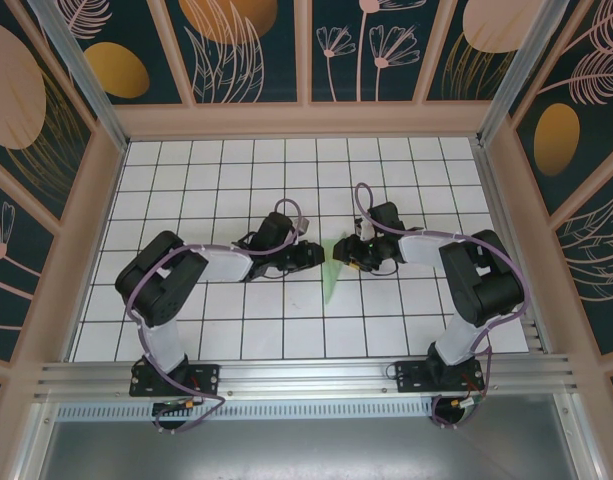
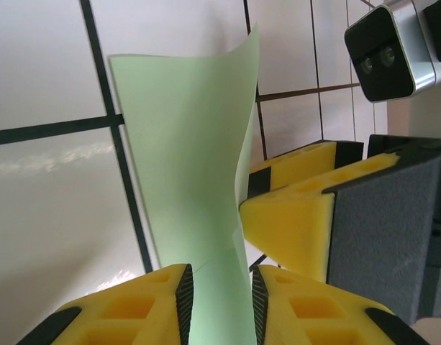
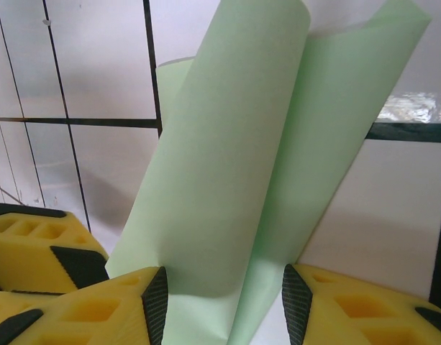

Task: Fold a paper plane with a square sheet of paper (fold left side to right side)
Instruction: Fold the wing for the fifth time at the center of the table.

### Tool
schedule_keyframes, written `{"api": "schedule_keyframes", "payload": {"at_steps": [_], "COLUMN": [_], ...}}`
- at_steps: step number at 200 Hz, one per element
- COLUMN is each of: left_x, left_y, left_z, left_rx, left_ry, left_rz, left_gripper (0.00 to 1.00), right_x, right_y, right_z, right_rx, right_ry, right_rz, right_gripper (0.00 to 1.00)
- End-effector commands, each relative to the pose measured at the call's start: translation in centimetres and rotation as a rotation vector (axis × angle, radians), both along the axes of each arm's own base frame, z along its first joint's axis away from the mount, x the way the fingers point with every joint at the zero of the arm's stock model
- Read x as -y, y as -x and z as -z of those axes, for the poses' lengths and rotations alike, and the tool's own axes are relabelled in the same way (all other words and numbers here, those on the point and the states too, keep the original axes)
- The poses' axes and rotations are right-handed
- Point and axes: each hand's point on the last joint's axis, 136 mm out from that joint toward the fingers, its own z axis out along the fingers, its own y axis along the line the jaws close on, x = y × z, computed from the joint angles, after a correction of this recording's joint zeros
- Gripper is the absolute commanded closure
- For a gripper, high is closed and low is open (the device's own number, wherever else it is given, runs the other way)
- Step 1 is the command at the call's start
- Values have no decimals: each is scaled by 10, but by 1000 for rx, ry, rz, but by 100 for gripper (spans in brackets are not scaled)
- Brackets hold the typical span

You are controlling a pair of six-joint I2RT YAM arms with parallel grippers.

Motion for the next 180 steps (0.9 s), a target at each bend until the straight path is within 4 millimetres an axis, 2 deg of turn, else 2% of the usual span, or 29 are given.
{"api": "schedule_keyframes", "payload": {"at_steps": [1, 99, 123, 156, 180], "left_x": [13, 18, 18, 12, 9], "left_y": [-9, -22, -24, -28, -29], "left_z": [-12, 1, 5, 10, 16], "left_rx": [10, -3, -7, 8, 7], "left_ry": [73, 52, 41, -4, -26], "left_rz": [13, -3, -5, -21, -21], "left_gripper": [70, 73, 79, 96, 99], "right_x": [1, 0, -1, -1, -2], "right_y": [9, 10, 10, 11, 12], "right_z": [16, 18, 19, 20, 20], "right_rx": [-28, -29, -31, -35, -37], "right_ry": [49, 45, 43, 43, 43], "right_rz": [-26, -31, -36, -41, -46], "right_gripper": [50, 50, 50, 50, 49]}}
